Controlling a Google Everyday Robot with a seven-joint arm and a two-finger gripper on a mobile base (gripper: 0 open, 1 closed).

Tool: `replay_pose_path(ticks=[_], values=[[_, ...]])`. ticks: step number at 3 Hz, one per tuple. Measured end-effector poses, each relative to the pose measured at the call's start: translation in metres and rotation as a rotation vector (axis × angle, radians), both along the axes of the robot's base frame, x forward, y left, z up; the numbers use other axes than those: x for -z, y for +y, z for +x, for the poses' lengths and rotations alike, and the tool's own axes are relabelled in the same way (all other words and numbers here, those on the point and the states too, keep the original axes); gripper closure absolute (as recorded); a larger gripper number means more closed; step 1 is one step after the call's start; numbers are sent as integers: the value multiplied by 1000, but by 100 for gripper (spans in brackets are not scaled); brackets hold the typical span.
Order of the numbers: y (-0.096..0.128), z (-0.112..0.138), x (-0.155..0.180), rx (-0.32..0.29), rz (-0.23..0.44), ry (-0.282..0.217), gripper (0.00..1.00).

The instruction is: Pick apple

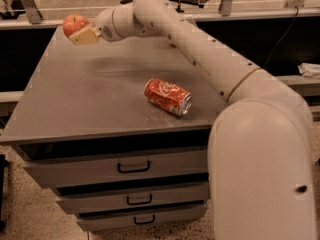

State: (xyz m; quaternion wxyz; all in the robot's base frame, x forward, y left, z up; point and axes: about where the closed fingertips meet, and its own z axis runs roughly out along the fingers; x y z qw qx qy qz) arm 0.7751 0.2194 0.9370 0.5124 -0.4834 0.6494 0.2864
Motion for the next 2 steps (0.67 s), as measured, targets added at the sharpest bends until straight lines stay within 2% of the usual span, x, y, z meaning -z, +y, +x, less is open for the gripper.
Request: replay_pose_path(ticks=[1, 2], values=[[-18, -16, -42, -55, 64, -38, 100], [-15, -18, -42, -68, 63, -34, 100]])
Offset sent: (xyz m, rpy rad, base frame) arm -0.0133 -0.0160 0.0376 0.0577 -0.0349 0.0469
